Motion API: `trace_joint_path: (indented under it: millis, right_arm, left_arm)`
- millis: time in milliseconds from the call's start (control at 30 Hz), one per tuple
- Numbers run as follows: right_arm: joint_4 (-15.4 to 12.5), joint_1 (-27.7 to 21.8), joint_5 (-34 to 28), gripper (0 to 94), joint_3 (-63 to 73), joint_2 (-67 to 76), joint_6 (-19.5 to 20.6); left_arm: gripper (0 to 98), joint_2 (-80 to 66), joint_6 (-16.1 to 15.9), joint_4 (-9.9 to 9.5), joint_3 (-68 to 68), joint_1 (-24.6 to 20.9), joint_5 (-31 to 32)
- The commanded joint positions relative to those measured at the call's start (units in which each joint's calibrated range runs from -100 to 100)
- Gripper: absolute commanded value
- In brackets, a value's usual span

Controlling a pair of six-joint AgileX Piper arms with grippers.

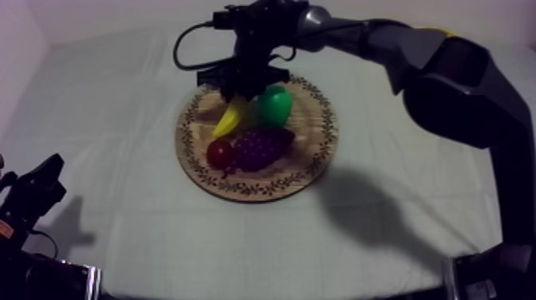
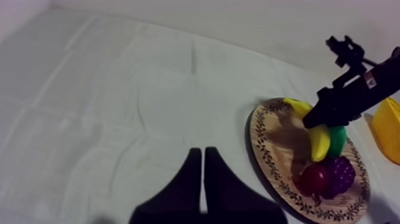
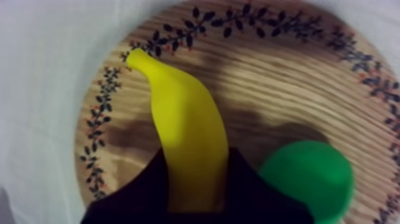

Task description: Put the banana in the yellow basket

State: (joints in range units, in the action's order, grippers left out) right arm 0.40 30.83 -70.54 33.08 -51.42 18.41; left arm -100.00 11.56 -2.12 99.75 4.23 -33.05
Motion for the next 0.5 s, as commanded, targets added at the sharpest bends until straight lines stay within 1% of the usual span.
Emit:
trace_joint_path:
  millis: [0,133,267,467]
  right_arm:
    - [-0.3,-0.3,-0.2,8.9,-1.9,4.9,-0.2]
    - [-1.0,-1.6,-1.2,8.7,-5.1,11.8,-1.1]
    - [-1.7,-3.9,-1.5,8.5,-8.7,18.8,-2.4]
    - [-0.5,-8.6,-0.5,8.5,-16.1,27.5,-3.4]
  left_arm:
    - [0.1,0.0,0.0,0.00,0.0,0.0,0.0]
    - [0.1,0.0,0.0,0.00,0.0,0.0,0.0]
    - [0.1,0.0,0.0,0.00,0.0,0.0,0.0]
    - [0.1,0.0,0.0,0.00,0.0,0.0,0.0]
